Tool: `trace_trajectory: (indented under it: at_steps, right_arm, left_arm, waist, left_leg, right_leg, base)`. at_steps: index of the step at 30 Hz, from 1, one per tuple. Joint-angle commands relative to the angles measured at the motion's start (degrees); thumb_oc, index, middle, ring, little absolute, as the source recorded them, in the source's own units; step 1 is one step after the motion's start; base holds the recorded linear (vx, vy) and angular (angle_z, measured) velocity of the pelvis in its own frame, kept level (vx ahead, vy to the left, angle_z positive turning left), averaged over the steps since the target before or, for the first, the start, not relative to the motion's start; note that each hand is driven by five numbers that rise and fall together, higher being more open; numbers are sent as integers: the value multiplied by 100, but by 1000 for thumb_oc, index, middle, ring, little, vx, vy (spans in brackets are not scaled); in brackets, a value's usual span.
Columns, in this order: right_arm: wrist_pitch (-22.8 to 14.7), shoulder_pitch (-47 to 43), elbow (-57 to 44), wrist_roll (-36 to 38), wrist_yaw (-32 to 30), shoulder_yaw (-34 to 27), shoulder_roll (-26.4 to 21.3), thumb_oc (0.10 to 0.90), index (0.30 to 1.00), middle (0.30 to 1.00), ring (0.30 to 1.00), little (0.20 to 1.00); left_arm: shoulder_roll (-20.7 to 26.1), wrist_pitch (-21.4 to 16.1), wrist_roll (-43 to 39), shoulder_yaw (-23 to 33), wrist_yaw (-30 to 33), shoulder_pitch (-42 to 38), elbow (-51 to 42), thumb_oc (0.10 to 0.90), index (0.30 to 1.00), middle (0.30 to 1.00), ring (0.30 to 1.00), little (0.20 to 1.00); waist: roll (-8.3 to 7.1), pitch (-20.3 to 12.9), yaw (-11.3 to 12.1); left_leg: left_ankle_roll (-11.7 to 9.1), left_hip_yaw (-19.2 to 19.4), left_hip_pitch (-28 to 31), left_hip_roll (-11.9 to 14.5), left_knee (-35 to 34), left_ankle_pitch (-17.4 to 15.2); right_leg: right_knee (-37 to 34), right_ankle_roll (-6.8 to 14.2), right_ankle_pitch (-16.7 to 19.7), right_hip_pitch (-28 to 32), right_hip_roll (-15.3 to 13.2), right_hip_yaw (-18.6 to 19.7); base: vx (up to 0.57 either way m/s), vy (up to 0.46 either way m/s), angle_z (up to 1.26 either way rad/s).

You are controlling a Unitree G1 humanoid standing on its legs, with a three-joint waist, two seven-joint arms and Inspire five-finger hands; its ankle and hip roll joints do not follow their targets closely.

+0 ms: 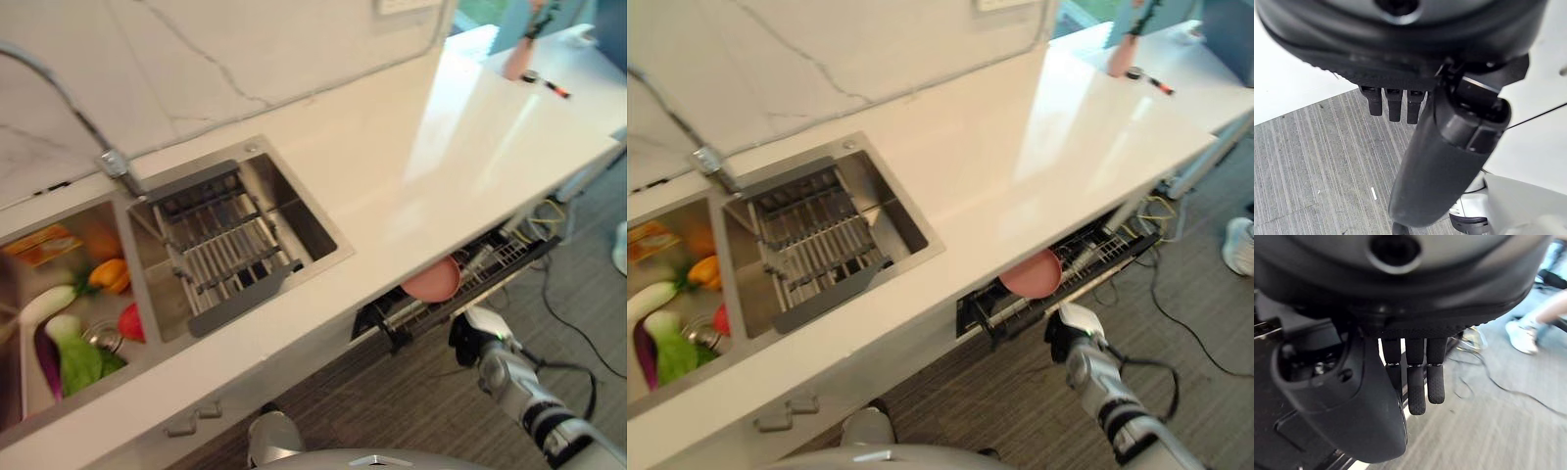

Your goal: Place the dishes in the dishwasher.

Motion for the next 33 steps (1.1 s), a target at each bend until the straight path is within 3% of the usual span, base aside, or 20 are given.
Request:
trace_trajectory:
  at_steps: [1, 3, 5, 6, 7, 14, 17, 18, 21, 23, 28, 29, 30, 31, 32, 33]
  right_arm:
    - [-1257, -1754, -1207, -840, -572, 77, 140, 400, 300, 300, 300, 300]
    - [-1302, -2149, -1170, -1101, -509, 503, 332, 400, 300, 300, 300, 300]
    - [-1297, -2172, -1134, -1113, -449, 611, 556, 400, 300, 300, 300, 300]
    - [-1292, -2078, -1093, -1092, -416, 607, 662, 439, 359, 359, 359, 359]
    - [-1264, -1732, -902, -1073, -339, 592, 866, 800, 900, 900, 900, 900]
    - [-1190, -288, -157, -776, -161, 282, 1143, 800, 900, 900, 900, 900]
    - [-1071, 1116, 623, -24, -244, -601, 1291, 800, 900, 900, 900, 900]
    - [-1078, 1139, 626, -20, -253, -607, 1296, 800, 900, 900, 900, 900]
    - [-998, 1781, 1128, 343, -231, -1138, 1233, 800, 900, 900, 900, 900]
    - [-998, 1788, 1125, 343, -230, -1140, 1230, 800, 900, 900, 900, 900]
    - [-964, 1957, 1329, 508, -248, -1340, 1181, 800, 900, 900, 900, 900]
    - [-948, 1819, 1319, 482, -227, -1296, 1124, 800, 900, 900, 900, 900]
    - [-935, 1743, 1307, 460, -216, -1258, 1101, 800, 900, 900, 900, 900]
    - [-935, 1743, 1307, 460, -216, -1258, 1101, 800, 900, 900, 900, 900]
    - [-925, 1668, 1311, 442, -183, -1196, 1084, 800, 900, 900, 900, 900]
    - [-920, 1612, 1345, 465, -163, -1154, 1089, 800, 900, 900, 900, 900]
  left_arm:
    - [288, 7, 15, -635, 15, 138, 179, 800, 900, 900, 900, 900]
    - [354, 7, -100, -619, 12, 90, 135, 800, 900, 900, 900, 900]
    - [333, 57, -346, -521, -62, 42, 212, 800, 900, 900, 900, 900]
    - [307, 73, -444, -462, -82, 22, 265, 800, 900, 900, 900, 900]
    - [251, 92, -596, -367, -122, -13, 269, 800, 900, 900, 900, 900]
    - [86, 15, -826, -154, -204, -75, 123, 800, 900, 900, 900, 900]
    - [64, -26, -1105, 69, -243, -87, 107, 800, 900, 900, 900, 900]
    - [74, -28, -1110, 51, -246, -71, 106, 800, 900, 900, 900, 900]
    - [118, -54, -1622, 265, -397, -29, -15, 800, 900, 900, 900, 900]
    - [117, -52, -1629, 258, -398, -21, -21, 800, 900, 900, 900, 900]
    - [150, -72, -1881, 273, -402, -80, -103, 800, 900, 900, 900, 900]
    - [108, -85, -1919, 223, -350, -65, -121, 800, 900, 900, 900, 900]
    - [90, -86, -1911, 187, -344, -70, -106, 800, 900, 900, 900, 900]
    - [90, -86, -1911, 187, -344, -70, -106, 800, 900, 900, 900, 900]
    - [76, -93, -1931, 176, -335, -79, -84, 800, 900, 900, 900, 900]
    - [81, -105, -1915, 170, -307, -78, -53, 800, 900, 900, 900, 900]
  waist:
    - [217, -297, 521]
    - [203, -274, 680]
    - [205, -258, 693]
    - [209, -259, 679]
    - [220, -270, 637]
    - [201, -281, 448]
    - [178, -324, 99]
    - [180, -336, 122]
    - [234, -331, -141]
    - [242, -336, -133]
    - [407, -171, -301]
    - [456, -88, -233]
    - [435, -46, -156]
    - [435, -46, -156]
    - [384, -5, -104]
    - [300, 37, -76]
  left_leg:
    - [11, 19, -50, 257, -1650, 1888]
    - [7, -52, -126, 251, -1652, 1938]
    - [-5, -79, -154, 268, -1653, 1980]
    - [-7, -84, -148, 283, -1656, 1986]
    - [-17, -85, -127, 311, -1656, 2006]
    - [-65, -100, -60, 374, -1641, 2084]
    - [-200, -30, 107, 554, -1620, 2241]
    - [-210, -23, 118, 569, -1620, 2247]
    - [-322, -35, 221, 791, -1508, 2485]
    - [-324, -33, 223, 803, -1507, 2490]
    - [-357, 209, 191, 1181, -1367, 2968]
    - [-357, -33, 88, 1238, -1098, 3028]
    - [-357, -315, 63, 1187, -994, 3028]
    - [-357, -315, 63, 1187, -994, 3028]
    - [-357, -633, 54, 1100, -818, 3027]
    - [-357, -867, 47, 1005, -383, 2728]
  right_leg:
    - [324, 648, -278, 644, -784, -428]
    - [358, 633, -286, 640, -787, -507]
    - [374, 613, -296, 631, -784, -518]
    - [370, 602, -301, 647, -775, -529]
    - [365, 574, -319, 684, -737, -543]
    - [317, 528, -379, 736, -613, -457]
    - [189, 459, -480, 738, -394, -205]
    - [180, 451, -484, 743, -380, -194]
    - [124, 343, -603, 698, -178, 104]
    - [124, 335, -608, 696, -168, 111]
    - [94, 240, -680, 619, -73, 198]
    - [79, 226, -698, 574, -139, 232]
    - [79, 184, -727, 548, -191, 247]
    - [79, 184, -727, 548, -191, 247]
    - [79, 140, -720, 488, -255, 213]
    - [79, 98, -690, 418, -320, 156]
  base:
    - [32, 13, 17]
    - [20, 4, 15]
    - [-12, -18, 4]
    - [-1, -37, 6]
    - [2, -31, 1]
    - [-23, -62, 7]
    - [-52, -153, 2]
    - [-55, -136, -20]
    - [-75, -159, -38]
    - [-48, -103, -33]
    - [-108, -108, -29]
    - [-132, -17, 7]
    - [-87, 9, 7]
    - [-115, -87, -1]
    - [-157, -175, -5]
    - [-323, -369, -7]
